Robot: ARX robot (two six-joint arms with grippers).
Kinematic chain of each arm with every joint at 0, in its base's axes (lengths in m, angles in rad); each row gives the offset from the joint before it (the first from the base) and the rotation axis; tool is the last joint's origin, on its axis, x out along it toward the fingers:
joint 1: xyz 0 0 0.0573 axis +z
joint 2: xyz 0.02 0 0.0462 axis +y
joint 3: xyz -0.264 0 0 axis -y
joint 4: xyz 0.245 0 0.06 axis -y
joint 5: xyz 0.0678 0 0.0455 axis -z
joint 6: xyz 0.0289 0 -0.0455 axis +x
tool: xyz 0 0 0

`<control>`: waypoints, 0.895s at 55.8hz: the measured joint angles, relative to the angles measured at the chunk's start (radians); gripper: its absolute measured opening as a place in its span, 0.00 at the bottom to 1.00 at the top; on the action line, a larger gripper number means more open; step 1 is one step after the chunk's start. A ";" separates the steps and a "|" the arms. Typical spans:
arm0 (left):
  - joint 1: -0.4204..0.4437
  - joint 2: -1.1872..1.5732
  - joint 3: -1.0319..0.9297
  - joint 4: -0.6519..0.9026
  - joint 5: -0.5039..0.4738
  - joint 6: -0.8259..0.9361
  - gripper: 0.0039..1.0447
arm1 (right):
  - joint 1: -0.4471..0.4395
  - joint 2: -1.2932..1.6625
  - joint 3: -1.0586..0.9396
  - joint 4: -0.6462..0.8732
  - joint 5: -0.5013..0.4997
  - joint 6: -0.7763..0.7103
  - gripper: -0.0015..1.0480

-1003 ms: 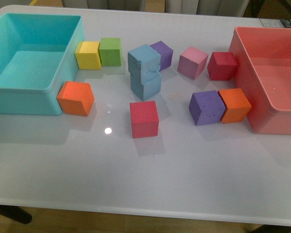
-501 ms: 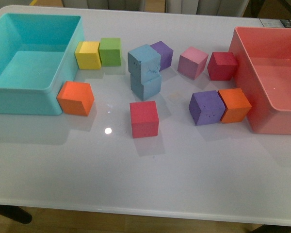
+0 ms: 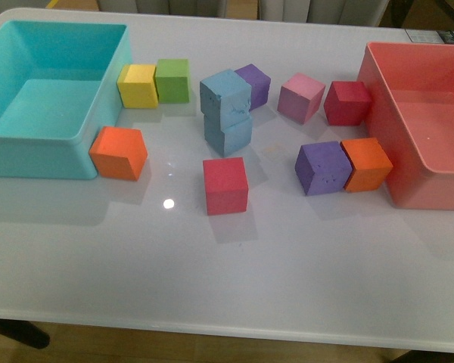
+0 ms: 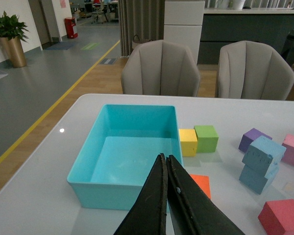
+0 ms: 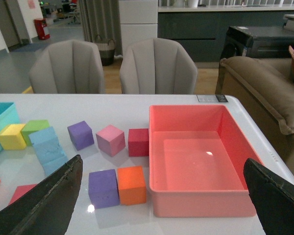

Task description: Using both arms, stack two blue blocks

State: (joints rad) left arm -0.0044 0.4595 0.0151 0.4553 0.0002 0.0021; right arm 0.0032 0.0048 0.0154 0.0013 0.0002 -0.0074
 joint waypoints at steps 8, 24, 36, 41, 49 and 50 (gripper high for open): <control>0.000 -0.070 0.000 -0.067 0.000 0.000 0.01 | 0.000 0.000 0.000 0.000 0.000 0.000 0.91; 0.000 -0.188 0.000 -0.183 0.000 0.000 0.01 | 0.000 0.000 0.000 0.000 0.000 0.000 0.91; 0.000 -0.252 0.000 -0.246 0.000 0.000 0.01 | 0.000 0.000 0.000 0.000 0.000 0.000 0.91; 0.000 -0.272 0.000 -0.267 0.000 0.000 0.01 | 0.000 0.000 0.000 0.000 0.000 0.000 0.91; 0.000 -0.407 0.000 -0.434 0.000 0.000 0.01 | 0.000 0.000 0.000 0.000 0.000 0.000 0.91; 0.000 -0.424 0.000 -0.444 0.000 0.000 0.01 | 0.000 0.000 0.000 0.000 0.000 0.000 0.91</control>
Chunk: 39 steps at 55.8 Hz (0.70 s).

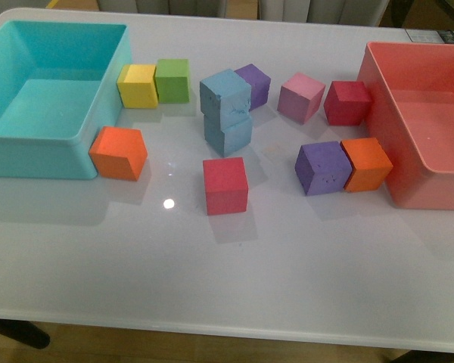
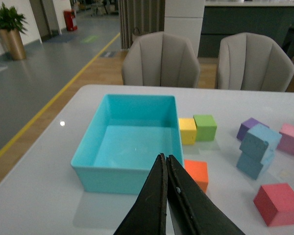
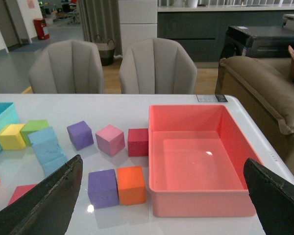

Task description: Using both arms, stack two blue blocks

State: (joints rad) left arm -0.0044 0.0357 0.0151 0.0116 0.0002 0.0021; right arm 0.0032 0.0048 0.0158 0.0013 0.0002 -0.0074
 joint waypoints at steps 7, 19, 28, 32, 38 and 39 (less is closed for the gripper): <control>0.000 -0.028 0.000 -0.008 0.000 0.000 0.01 | 0.000 0.000 0.000 0.000 0.000 0.000 0.91; 0.000 -0.029 0.000 -0.010 0.000 0.000 0.01 | 0.000 0.000 0.000 0.000 0.000 0.000 0.91; 0.000 -0.029 0.000 -0.010 0.000 0.000 0.01 | 0.000 0.000 0.000 0.000 0.000 0.000 0.91; 0.000 -0.029 0.000 -0.010 0.000 -0.001 0.03 | 0.000 0.000 0.000 0.000 0.000 0.000 0.91; 0.000 -0.029 0.000 -0.010 0.000 0.000 0.30 | 0.000 0.000 0.000 0.000 0.000 0.000 0.91; 0.000 -0.029 0.000 -0.010 0.000 0.000 0.32 | 0.000 0.000 0.000 0.000 0.000 0.000 0.91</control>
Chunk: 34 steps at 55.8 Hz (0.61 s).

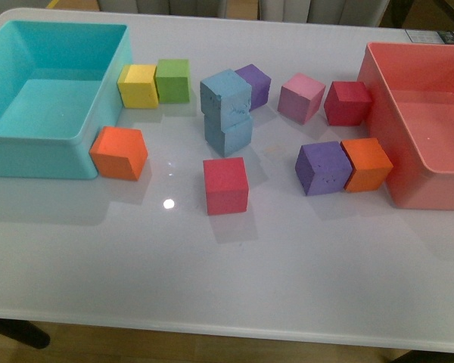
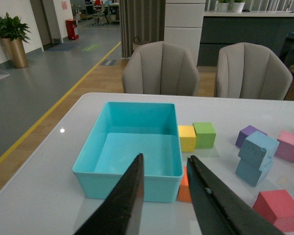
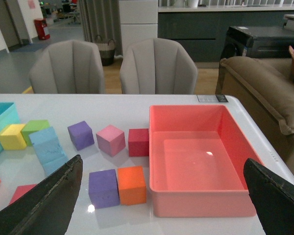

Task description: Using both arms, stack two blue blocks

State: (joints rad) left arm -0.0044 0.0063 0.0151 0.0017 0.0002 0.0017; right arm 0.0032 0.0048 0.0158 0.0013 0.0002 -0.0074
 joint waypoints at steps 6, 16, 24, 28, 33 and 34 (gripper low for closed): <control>0.000 0.000 0.000 0.000 0.000 0.000 0.51 | 0.000 0.000 0.000 0.000 0.000 0.000 0.91; 0.000 0.000 0.000 0.000 0.000 0.000 0.83 | 0.000 0.000 0.000 0.000 0.000 0.000 0.91; 0.000 0.000 0.000 0.000 0.000 0.000 0.91 | 0.000 0.000 0.000 0.000 0.000 0.000 0.91; 0.000 0.000 0.000 0.000 0.000 0.000 0.92 | 0.000 0.000 0.000 0.000 0.000 0.000 0.91; 0.000 0.000 0.000 0.000 0.000 0.000 0.92 | 0.000 0.000 0.000 0.000 0.000 0.000 0.91; 0.000 0.000 0.000 0.000 0.000 0.000 0.92 | 0.000 0.000 0.000 0.000 0.000 0.000 0.91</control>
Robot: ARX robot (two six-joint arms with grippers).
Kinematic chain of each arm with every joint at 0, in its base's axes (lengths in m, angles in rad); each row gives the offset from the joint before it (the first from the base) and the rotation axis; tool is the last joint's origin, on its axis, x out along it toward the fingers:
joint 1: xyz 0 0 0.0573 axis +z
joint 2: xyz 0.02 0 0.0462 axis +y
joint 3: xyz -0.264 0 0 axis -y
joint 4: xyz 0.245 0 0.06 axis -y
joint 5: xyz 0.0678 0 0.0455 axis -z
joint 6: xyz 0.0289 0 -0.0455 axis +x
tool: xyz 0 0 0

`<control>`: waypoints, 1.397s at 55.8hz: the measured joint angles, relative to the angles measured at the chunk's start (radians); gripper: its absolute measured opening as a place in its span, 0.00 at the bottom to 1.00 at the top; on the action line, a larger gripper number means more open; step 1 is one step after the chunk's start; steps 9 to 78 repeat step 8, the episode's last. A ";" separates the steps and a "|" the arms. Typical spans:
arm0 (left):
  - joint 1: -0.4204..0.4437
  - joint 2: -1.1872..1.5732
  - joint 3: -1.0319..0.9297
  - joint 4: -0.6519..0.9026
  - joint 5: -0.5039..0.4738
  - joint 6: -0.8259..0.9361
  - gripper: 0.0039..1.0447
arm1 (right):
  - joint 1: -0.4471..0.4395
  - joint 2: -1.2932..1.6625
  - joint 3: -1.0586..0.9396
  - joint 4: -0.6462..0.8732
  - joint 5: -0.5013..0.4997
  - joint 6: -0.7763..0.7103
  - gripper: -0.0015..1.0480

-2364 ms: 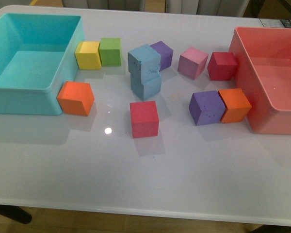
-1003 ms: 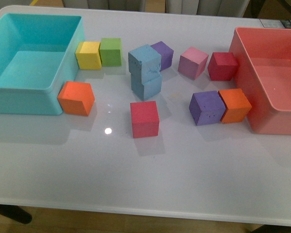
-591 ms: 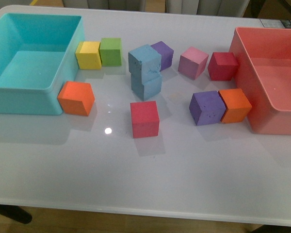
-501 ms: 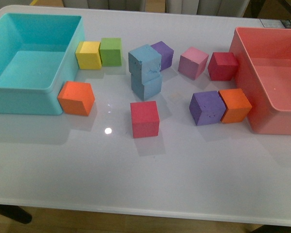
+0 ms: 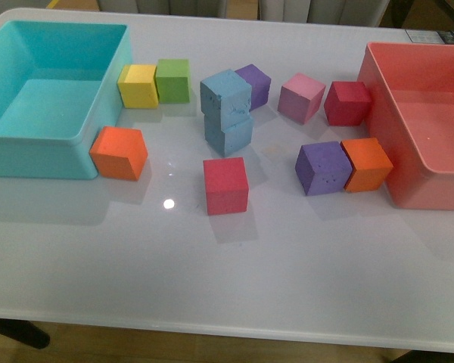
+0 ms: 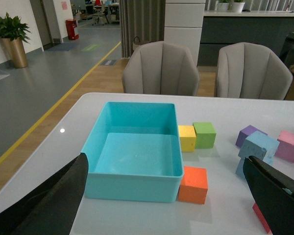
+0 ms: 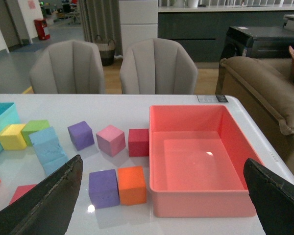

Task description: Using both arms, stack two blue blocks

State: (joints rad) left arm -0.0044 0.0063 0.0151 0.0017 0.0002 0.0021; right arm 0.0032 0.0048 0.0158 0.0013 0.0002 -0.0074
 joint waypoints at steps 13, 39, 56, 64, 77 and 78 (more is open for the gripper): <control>0.000 0.000 0.000 0.000 0.000 0.000 0.92 | 0.000 0.000 0.000 0.000 0.000 0.000 0.91; 0.000 0.000 0.000 0.000 0.000 0.000 0.92 | 0.000 0.000 0.000 0.000 0.000 0.000 0.91; 0.000 0.000 0.000 0.000 0.000 0.000 0.92 | 0.000 0.000 0.000 0.000 0.000 0.000 0.91; 0.000 0.000 0.000 0.000 0.000 0.000 0.92 | 0.000 0.000 0.000 0.000 0.000 0.000 0.91; 0.000 0.000 0.000 0.000 0.000 0.000 0.92 | 0.000 0.000 0.000 0.000 0.000 0.000 0.91; 0.000 0.000 0.000 0.000 0.000 0.000 0.92 | 0.000 0.000 0.000 0.000 0.000 0.000 0.91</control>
